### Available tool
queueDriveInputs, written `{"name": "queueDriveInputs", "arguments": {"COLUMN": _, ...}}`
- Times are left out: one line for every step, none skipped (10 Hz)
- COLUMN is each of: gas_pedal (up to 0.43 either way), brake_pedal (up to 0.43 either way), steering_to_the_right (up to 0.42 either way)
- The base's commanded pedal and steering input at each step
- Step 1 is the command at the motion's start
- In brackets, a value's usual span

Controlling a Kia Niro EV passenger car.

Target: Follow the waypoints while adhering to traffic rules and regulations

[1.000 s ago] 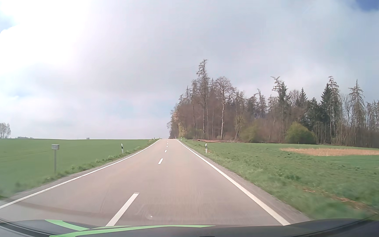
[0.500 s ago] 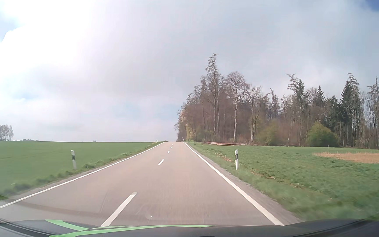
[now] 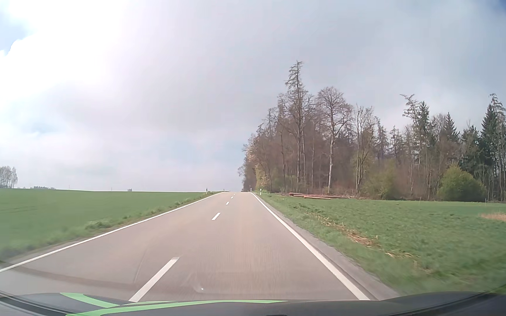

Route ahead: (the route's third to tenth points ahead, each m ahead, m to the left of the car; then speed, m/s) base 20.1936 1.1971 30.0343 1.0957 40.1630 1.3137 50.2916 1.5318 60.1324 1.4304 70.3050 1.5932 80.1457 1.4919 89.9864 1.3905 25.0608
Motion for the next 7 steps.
{"name": "queueDriveInputs", "arguments": {"gas_pedal": 0.39, "brake_pedal": 0.0, "steering_to_the_right": -0.008}}
{"name": "queueDriveInputs", "arguments": {"gas_pedal": 0.39, "brake_pedal": 0.0, "steering_to_the_right": -0.008}}
{"name": "queueDriveInputs", "arguments": {"gas_pedal": 0.39, "brake_pedal": 0.0, "steering_to_the_right": -0.008}}
{"name": "queueDriveInputs", "arguments": {"gas_pedal": 0.37, "brake_pedal": 0.0, "steering_to_the_right": -0.008}}
{"name": "queueDriveInputs", "arguments": {"gas_pedal": 0.35, "brake_pedal": 0.0, "steering_to_the_right": -0.007}}
{"name": "queueDriveInputs", "arguments": {"gas_pedal": 0.339, "brake_pedal": 0.0, "steering_to_the_right": -0.007}}
{"name": "queueDriveInputs", "arguments": {"gas_pedal": 0.331, "brake_pedal": 0.0, "steering_to_the_right": -0.005}}
